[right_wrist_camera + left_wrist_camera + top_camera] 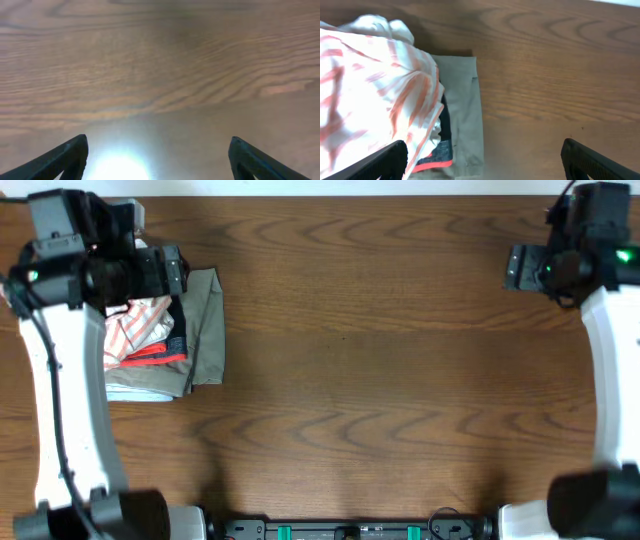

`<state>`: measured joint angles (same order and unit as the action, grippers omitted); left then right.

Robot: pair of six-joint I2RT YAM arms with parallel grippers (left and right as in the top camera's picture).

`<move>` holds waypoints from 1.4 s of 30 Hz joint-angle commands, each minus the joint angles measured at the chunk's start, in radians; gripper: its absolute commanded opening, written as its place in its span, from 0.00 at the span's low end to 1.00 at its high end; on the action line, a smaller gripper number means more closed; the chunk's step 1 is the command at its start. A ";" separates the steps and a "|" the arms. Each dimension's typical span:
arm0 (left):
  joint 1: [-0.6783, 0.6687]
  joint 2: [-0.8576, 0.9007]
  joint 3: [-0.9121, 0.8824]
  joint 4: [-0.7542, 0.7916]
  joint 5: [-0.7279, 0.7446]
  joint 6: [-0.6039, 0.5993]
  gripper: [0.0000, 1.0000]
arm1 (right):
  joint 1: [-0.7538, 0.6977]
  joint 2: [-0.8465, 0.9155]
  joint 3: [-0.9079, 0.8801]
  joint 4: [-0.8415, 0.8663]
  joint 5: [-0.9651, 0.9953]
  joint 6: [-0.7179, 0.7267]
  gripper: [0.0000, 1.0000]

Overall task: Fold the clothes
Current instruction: 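Open the left gripper and lift it away from the stack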

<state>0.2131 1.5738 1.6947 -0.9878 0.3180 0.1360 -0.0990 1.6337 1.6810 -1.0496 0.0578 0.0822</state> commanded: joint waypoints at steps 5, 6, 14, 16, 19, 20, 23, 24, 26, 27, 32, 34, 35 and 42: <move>-0.003 -0.376 -0.274 0.104 0.037 0.045 0.98 | -0.005 -0.378 -0.281 0.072 -0.048 0.011 0.94; -0.003 -0.433 -0.330 0.127 0.037 0.037 0.98 | -0.005 -0.434 -0.340 0.095 -0.048 0.019 0.94; -0.003 -0.896 -0.759 0.284 0.036 -0.010 0.98 | 0.007 -0.941 -0.777 0.223 -0.040 0.018 0.99; -0.003 -0.953 -0.800 0.278 0.036 -0.010 0.98 | 0.007 -1.016 -0.823 0.217 -0.039 0.018 0.99; -0.003 -1.011 -0.822 0.203 0.036 -0.010 0.98 | 0.007 -1.109 -0.868 0.153 -0.039 0.018 0.99; -0.003 -1.021 -0.821 0.172 0.036 -0.010 0.98 | 0.007 -1.127 -0.874 0.121 -0.039 0.018 0.99; -0.003 -1.028 -0.821 0.093 0.036 -0.010 0.98 | 0.007 -1.158 -0.875 -0.006 -0.039 0.018 0.99; -0.003 -1.027 -0.821 0.072 0.036 -0.010 0.98 | 0.007 -1.159 -0.875 -0.043 -0.039 0.018 0.99; -0.003 -1.027 -0.822 0.035 0.036 -0.010 0.98 | 0.007 -1.158 -0.876 -0.119 -0.039 0.019 0.99; -0.003 -1.027 -0.821 0.024 0.036 -0.010 0.98 | 0.007 -1.158 -0.877 -0.109 -0.039 0.020 0.99; -0.003 -1.027 -0.821 0.000 0.036 -0.010 0.98 | 0.007 -1.158 -0.877 -0.111 -0.039 0.020 0.99; -0.003 -1.027 -0.822 0.000 0.036 -0.010 0.98 | 0.007 -1.158 -0.877 -0.111 -0.039 0.020 0.99; -0.003 -1.027 -0.822 0.000 0.036 -0.010 0.98 | 0.007 -1.158 -0.877 -0.111 -0.039 0.020 0.99; -0.003 -1.027 -0.822 0.000 0.036 -0.010 0.98 | 0.006 -1.229 -0.878 -0.092 -0.037 0.006 0.99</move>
<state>0.2131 0.5514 0.8745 -0.9867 0.3412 0.1310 -0.0986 0.4458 0.8082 -1.1530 0.0216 0.0944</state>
